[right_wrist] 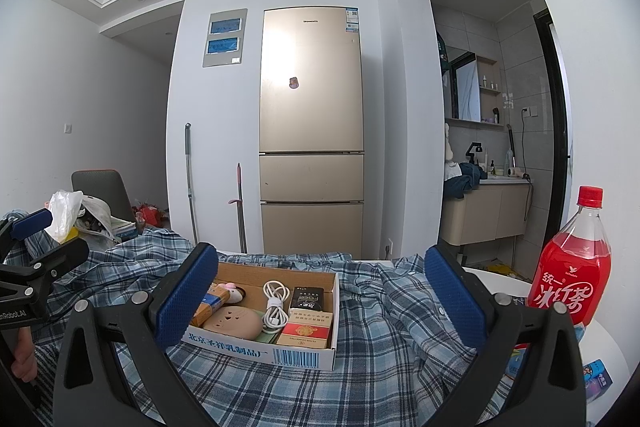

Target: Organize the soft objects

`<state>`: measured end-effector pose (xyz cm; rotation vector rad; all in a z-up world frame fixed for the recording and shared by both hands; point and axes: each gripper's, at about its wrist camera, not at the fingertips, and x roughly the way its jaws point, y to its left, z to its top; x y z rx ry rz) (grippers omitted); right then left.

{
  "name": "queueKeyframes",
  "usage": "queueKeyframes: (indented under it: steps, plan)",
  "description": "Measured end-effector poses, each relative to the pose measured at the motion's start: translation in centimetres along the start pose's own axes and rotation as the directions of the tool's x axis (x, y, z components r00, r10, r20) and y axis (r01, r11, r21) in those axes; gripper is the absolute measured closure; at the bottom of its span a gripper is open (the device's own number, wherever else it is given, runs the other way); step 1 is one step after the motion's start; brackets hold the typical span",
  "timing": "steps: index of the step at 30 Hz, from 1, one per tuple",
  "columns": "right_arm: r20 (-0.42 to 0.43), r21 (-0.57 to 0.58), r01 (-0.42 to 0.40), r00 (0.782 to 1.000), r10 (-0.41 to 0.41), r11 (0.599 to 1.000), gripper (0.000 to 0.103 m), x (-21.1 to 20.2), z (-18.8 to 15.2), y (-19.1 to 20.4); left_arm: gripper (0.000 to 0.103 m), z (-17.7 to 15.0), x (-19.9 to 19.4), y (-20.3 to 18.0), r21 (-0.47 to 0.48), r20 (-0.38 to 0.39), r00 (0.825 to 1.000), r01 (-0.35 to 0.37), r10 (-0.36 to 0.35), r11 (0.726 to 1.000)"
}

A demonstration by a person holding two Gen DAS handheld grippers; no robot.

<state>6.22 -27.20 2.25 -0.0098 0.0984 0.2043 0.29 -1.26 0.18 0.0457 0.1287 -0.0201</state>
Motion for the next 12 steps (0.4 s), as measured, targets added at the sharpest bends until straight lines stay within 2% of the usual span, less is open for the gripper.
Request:
queueKeyframes:
  steps: [12]
  plan:
    - [0.0, 0.0, -0.001, 1.0, 0.001, 1.0, 0.0, 0.0, 0.01, 0.0, 0.0, 0.11, -0.14, 0.13, 0.0, 0.01, 1.0, -0.003, 0.003, 1.0]
